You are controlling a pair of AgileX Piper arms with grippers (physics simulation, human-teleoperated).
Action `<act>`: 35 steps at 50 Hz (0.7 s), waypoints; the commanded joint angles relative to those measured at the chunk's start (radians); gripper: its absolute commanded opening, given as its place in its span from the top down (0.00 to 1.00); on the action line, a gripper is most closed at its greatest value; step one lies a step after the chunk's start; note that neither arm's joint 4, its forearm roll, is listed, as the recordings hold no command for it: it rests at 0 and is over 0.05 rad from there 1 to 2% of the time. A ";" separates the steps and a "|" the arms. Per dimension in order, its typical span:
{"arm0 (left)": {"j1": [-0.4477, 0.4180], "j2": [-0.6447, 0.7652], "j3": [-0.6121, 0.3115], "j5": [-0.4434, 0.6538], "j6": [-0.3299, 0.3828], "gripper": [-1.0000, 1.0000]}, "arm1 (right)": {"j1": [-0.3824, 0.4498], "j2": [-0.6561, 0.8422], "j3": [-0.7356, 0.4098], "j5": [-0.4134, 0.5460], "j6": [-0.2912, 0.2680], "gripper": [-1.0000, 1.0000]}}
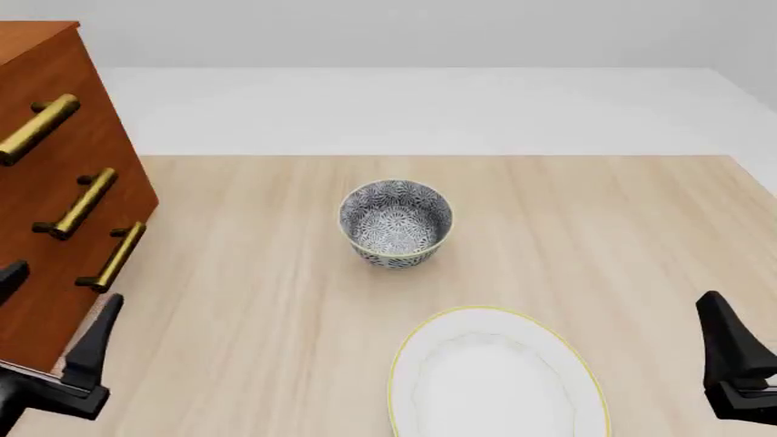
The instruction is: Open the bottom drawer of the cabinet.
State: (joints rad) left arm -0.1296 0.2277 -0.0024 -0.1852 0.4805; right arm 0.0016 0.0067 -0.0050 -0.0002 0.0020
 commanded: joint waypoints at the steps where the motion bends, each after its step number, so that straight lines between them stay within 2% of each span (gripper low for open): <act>1: -0.009 0.239 0.002 -0.207 0.142 0.00 | 0.000 0.001 0.000 -0.001 0.000 0.00; 4: -0.018 0.340 0.002 -0.294 0.169 0.00 | 0.001 0.000 0.000 0.001 0.000 0.00; 6: -0.017 0.433 0.002 -0.377 0.172 0.00 | 0.001 -0.001 -0.002 0.003 0.000 0.00; 10: -0.016 0.644 0.002 -0.570 0.230 0.00 | 0.001 -0.001 0.000 0.002 0.000 0.00; 11: -0.020 0.714 0.002 -0.633 0.247 0.00 | 0.001 -0.001 0.000 0.001 0.000 0.00; 13: -0.026 0.915 0.002 -0.835 0.285 0.00 | 0.001 -0.001 0.000 0.002 0.000 0.00; 14: -0.036 1.095 0.002 -1.009 0.314 0.00 | 0.001 -0.001 0.000 0.001 0.000 0.00; 21: -0.049 1.146 0.002 -1.035 0.389 0.00 | 0.001 -0.002 -0.001 0.003 0.000 0.00; 24: -0.021 1.144 0.002 -1.035 0.427 0.00 | 0.001 0.000 0.000 0.001 0.000 0.00; 35: -0.017 1.173 0.002 -1.035 0.453 0.00 | 0.001 0.001 -0.001 0.000 0.000 0.00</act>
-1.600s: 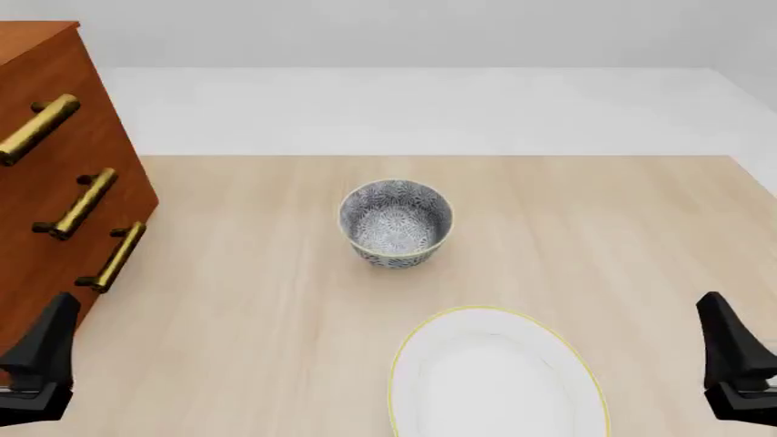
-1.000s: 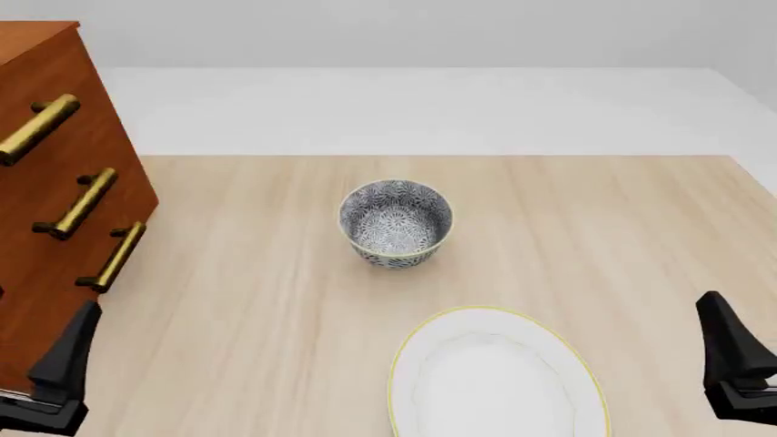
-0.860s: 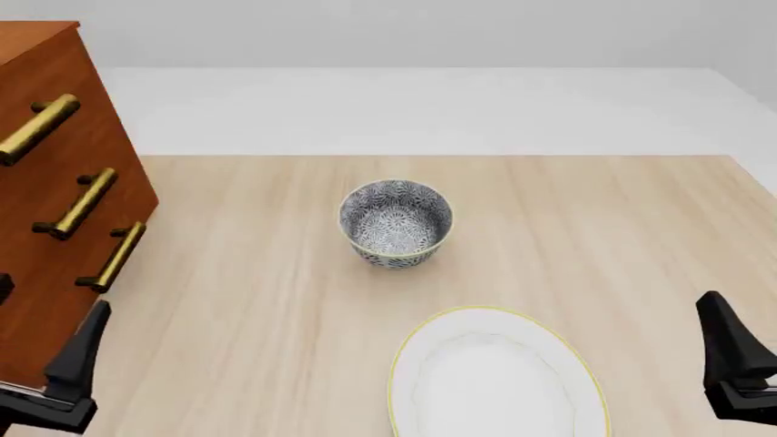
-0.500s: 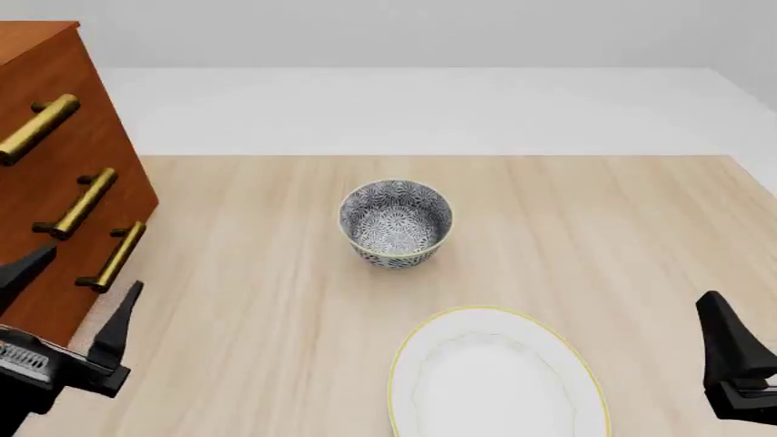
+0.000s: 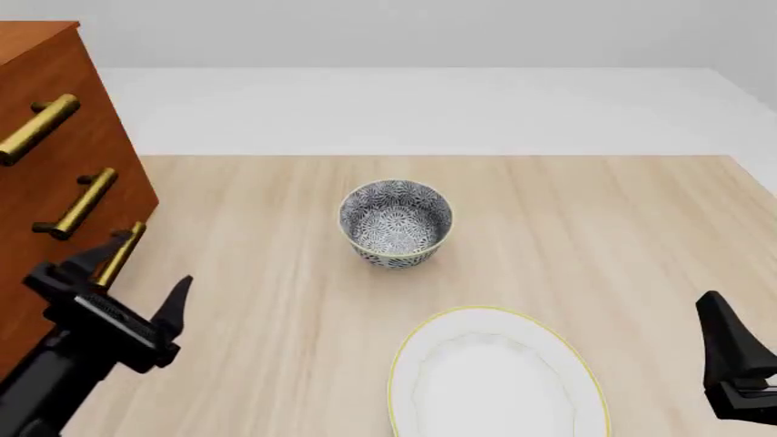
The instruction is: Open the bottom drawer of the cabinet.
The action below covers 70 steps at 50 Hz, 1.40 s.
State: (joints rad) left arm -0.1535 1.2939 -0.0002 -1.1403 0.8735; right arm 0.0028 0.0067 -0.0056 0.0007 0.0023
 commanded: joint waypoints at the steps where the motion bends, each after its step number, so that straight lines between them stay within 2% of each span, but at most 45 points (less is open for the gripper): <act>1: 0.008 0.111 0.000 -0.080 0.059 0.00 | 0.000 0.001 0.000 0.000 0.000 0.00; 53: 0.162 0.259 0.000 -0.080 0.156 0.00 | 0.000 0.001 0.000 0.000 0.000 0.00; 70: 0.193 0.304 -0.022 -0.080 0.166 0.00 | 0.000 0.001 0.000 0.000 0.000 0.00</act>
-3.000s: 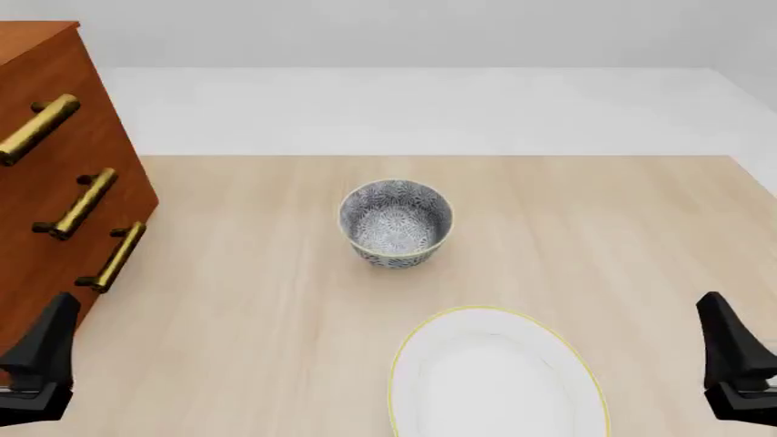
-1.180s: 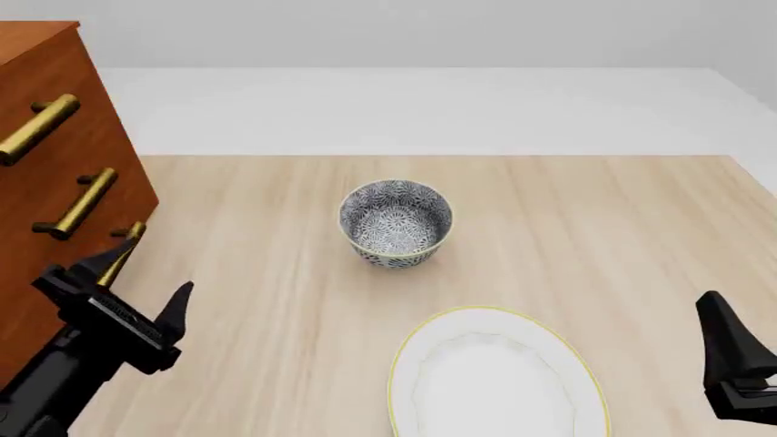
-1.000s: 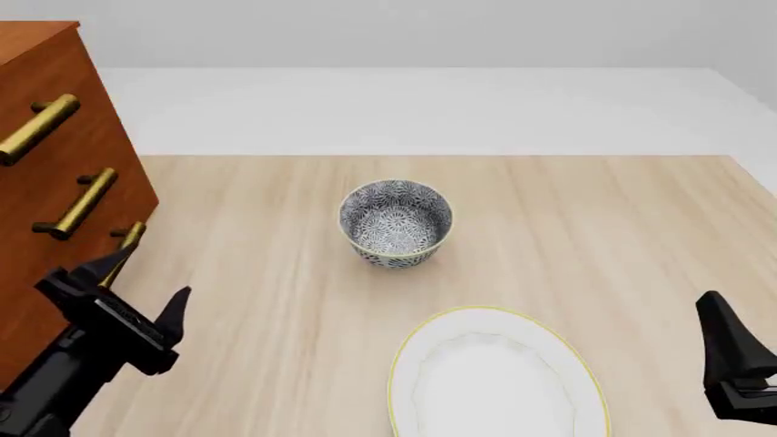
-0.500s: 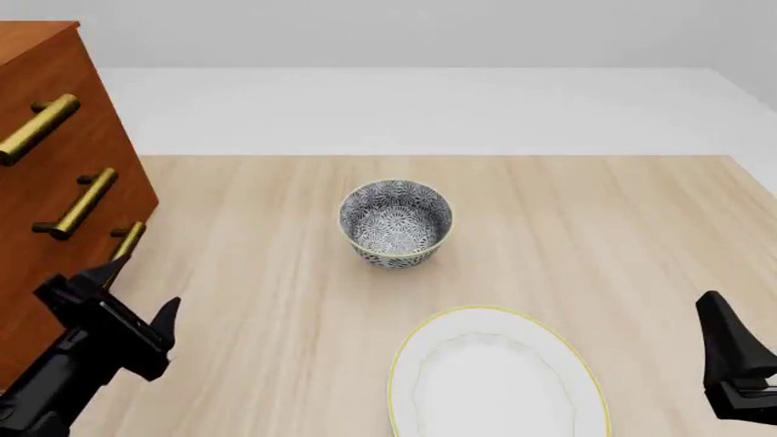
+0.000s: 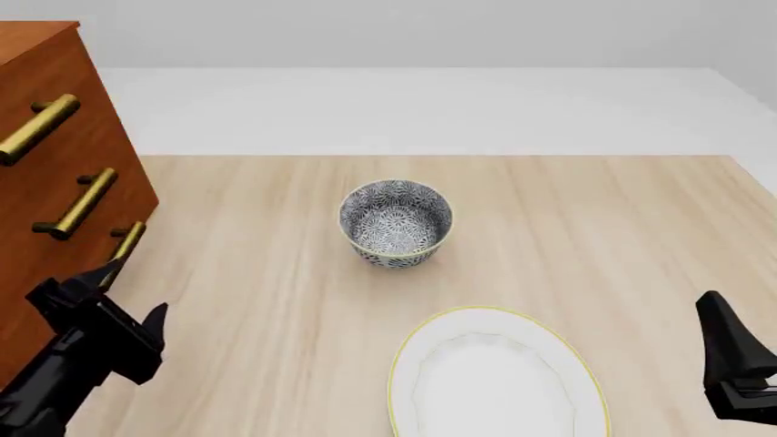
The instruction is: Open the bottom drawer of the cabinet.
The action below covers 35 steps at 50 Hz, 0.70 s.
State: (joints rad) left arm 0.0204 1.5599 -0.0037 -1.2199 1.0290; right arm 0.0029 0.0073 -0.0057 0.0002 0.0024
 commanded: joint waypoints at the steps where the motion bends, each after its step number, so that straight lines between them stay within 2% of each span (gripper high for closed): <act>1: 0.020 0.046 -0.024 0.000 0.010 0.00 | 0.000 0.000 0.000 0.000 0.000 0.00; 14: 0.027 0.151 -0.100 0.000 0.027 0.00 | 0.000 0.000 0.000 0.000 0.000 0.00; 35: 0.087 0.208 -0.157 0.000 0.056 0.00 | 0.000 0.000 0.000 0.000 0.000 0.00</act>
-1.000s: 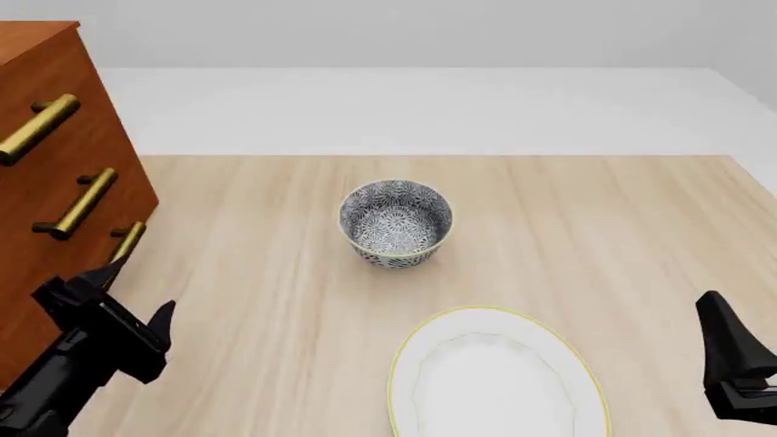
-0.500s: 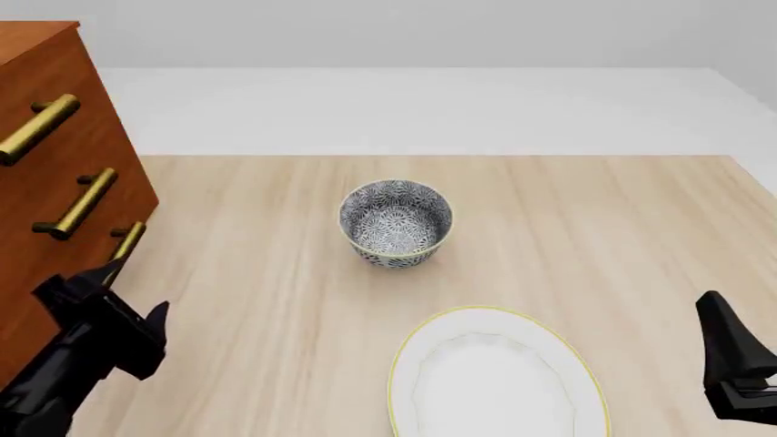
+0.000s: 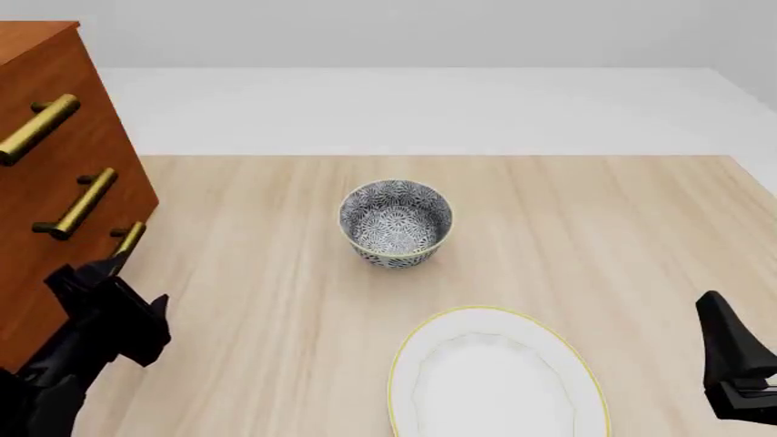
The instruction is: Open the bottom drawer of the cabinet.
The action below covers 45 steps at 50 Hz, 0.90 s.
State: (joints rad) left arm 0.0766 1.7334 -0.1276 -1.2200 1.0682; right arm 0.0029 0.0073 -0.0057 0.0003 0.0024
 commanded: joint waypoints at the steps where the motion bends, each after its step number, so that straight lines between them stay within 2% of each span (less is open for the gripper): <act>1: 0.034 0.034 -0.034 0.000 0.017 0.00 | 0.000 0.000 0.000 0.000 0.000 0.00; 33: 0.088 0.200 -0.163 0.000 0.034 0.00 | 0.000 0.000 0.000 0.000 0.000 0.00; 45: 0.108 0.232 -0.180 0.000 0.044 0.00 | 0.000 0.000 0.000 0.000 0.000 0.00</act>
State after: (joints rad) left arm 0.1687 1.9336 -0.2874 -1.2200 1.1039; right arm 0.0029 0.0073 -0.0057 0.0002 0.0023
